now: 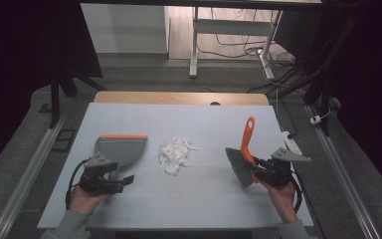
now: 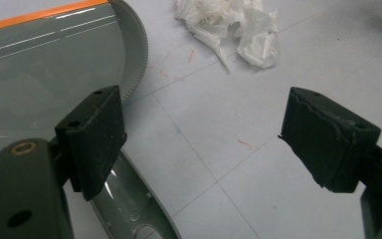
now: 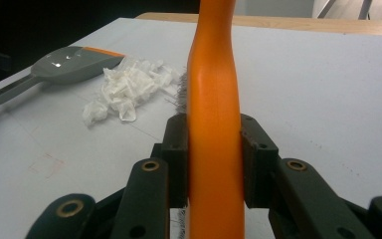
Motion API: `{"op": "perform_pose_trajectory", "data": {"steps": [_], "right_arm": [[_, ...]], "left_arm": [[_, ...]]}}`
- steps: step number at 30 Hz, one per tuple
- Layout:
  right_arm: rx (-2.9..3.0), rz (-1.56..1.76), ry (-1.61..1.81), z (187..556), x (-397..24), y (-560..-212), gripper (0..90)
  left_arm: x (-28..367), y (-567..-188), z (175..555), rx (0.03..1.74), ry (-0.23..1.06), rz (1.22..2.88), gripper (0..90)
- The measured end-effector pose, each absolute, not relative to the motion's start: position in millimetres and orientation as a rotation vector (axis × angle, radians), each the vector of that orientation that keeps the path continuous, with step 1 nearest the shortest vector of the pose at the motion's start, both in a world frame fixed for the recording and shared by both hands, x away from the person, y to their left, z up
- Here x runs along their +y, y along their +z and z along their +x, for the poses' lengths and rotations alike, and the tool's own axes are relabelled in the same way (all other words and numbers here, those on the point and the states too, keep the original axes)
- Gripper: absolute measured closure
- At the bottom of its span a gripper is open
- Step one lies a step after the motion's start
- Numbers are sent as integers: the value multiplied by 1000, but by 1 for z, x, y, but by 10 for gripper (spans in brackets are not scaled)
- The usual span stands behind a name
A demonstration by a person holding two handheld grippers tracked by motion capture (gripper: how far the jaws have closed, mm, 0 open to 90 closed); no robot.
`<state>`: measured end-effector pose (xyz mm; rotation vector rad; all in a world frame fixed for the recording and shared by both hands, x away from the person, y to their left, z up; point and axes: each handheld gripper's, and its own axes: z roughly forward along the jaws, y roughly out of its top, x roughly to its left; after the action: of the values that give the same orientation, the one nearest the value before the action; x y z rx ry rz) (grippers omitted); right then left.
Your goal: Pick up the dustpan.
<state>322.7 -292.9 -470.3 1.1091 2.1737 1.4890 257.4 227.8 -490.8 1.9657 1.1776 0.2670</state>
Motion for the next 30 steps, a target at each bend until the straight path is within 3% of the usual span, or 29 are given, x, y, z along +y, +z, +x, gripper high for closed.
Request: {"op": "perform_pose_trajectory", "data": {"steps": [17, 30], "right_arm": [[2175, 1103, 1489, 321, -292, -470, 695], [2173, 1103, 1500, 320, -290, -470, 695]], "left_arm": [[211, -467, 254, 1111, 270, 2067, 180], [200, -440, 265, 1196, 284, 2166, 179]]}}
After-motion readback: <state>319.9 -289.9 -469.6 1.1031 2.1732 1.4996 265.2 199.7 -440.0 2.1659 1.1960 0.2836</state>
